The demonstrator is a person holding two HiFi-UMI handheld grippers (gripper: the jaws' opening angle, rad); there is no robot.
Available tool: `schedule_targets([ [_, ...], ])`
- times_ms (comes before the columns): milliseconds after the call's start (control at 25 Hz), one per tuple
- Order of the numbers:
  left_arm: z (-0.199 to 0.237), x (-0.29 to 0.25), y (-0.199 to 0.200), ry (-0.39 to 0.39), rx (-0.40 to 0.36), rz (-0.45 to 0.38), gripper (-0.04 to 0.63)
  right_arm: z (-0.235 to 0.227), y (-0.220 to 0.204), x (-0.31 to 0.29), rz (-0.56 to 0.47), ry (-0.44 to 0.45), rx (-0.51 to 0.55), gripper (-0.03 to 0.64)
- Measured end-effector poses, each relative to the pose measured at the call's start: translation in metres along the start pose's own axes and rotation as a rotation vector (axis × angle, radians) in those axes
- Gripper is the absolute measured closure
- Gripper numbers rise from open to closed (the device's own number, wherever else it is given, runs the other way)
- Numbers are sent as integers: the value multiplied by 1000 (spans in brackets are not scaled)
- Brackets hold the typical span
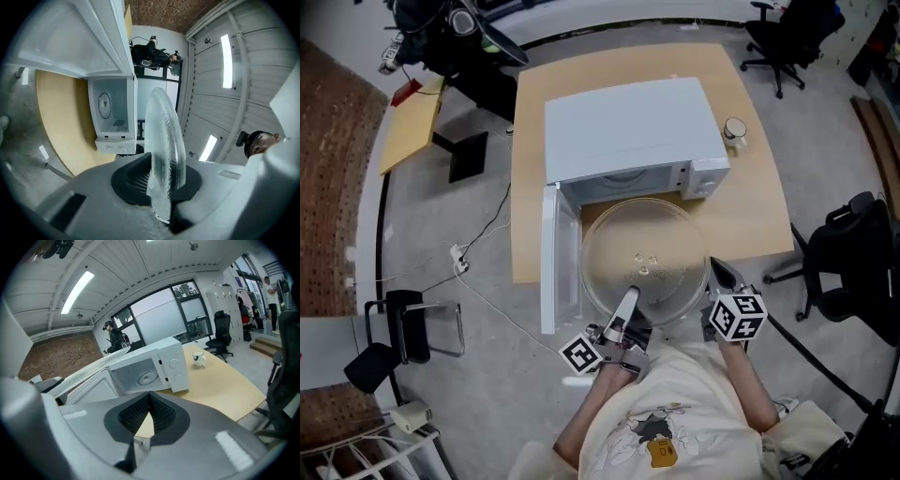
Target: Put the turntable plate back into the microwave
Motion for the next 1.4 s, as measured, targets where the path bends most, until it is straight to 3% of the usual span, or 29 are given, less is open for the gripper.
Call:
schedule_targets([
  [160, 3, -11, 16, 4, -4, 33, 563, -3, 14, -16, -27, -58, 8, 611],
  [320, 10, -26, 29, 24, 16, 14, 563, -6, 19, -33, 24, -40, 19, 611],
  [520, 31, -45, 38, 74, 17, -55, 563, -21, 25, -53, 117, 16, 40, 611],
  [640, 50, -53, 47, 84, 57, -108, 563, -25, 29, -60, 127, 47, 52, 611],
  [840, 87, -70, 66, 107, -5, -156, 563, -35, 19, -70, 178, 92, 56, 611],
  [1000, 114, -88, 81, 88, 45, -243, 563, -29, 8, -75, 217, 153, 81, 611],
  [1080, 127, -97, 90, 78, 40, -280, 563, -26, 3, -79, 212, 215, 33, 611],
  [1240, 142, -114, 108, 46, 25, -323, 563, -21, 2, -93, 137, 344, -198, 609],
  [1360, 149, -130, 127, 31, 25, -342, 563, -16, 6, -116, 108, 405, -326, 483],
  [1400, 153, -134, 133, 33, 25, -350, 563, -16, 6, -123, 105, 408, -343, 479],
])
Point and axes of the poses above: the fingertips, and each gripper's own axes: x backward along the fingers, z to its left, y out of its top, the point moved 5 cm from there along x, backward along the fingers, and after that the axes turned 6 degrees about x, right-handed, at the moved point
